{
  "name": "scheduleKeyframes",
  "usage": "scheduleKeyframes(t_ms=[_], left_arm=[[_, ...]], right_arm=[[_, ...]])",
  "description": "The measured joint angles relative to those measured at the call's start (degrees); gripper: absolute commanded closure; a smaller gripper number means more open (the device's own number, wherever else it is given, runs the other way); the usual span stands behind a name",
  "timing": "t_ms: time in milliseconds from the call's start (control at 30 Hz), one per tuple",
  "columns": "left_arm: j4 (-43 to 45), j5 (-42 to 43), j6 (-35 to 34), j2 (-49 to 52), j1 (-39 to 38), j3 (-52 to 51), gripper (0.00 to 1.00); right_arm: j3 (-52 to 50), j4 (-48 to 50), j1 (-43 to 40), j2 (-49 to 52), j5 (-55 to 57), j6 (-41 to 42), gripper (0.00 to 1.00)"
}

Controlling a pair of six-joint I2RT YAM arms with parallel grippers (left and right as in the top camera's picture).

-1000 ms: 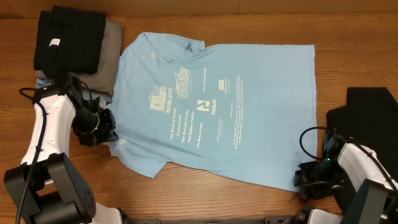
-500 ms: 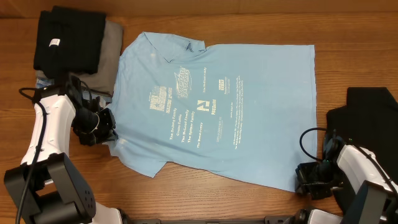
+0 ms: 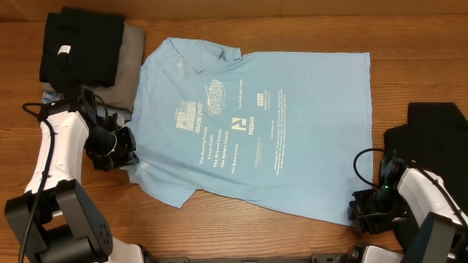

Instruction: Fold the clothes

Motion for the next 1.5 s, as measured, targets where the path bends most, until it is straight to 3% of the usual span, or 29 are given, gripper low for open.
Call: scheduleKeyframes(t_ms=[300,500,633,1033,1067,1133,1267,1500], left_arm=[[0.0,0.0,0.0,0.0,0.0,0.0,0.92],[0.0,0.0,0.0,0.0,0.0,0.0,0.92],[0.0,0.0,0.0,0.0,0.0,0.0,0.92],[0.0,0.0,0.0,0.0,0.0,0.0,0.92],[0.0,0.0,0.0,0.0,0.0,0.0,0.92],[0.0,0.0,0.0,0.0,0.0,0.0,0.92],[0.0,0.0,0.0,0.0,0.0,0.0,0.92],[0.0,0.0,0.0,0.0,0.0,0.0,0.92]], right_arm=[[-1.4,1.6,0.0,-0.5,-0.7,0.9,0.62],[-2.1,2.9,-0.1,-1.3,-1.9,1.8,0.88],[-2.4,3.1,0.0,-1.3,-3.0,1.9,0.96],[-2.1,2.3,0.0,-0.6,-3.0,0.3,0.96],[-2.0,2.2,0.0,-0.5,-2.9,0.1,0.91],[-1.9,1.9,0.0,-0.4,-2.6,-0.1,0.69],[-1.8,0.5,0.0,-0.4,-2.5,-1.0,0.52],[-2.5,1.6,0.0,-0.9,-3.2,-0.1,0.55]])
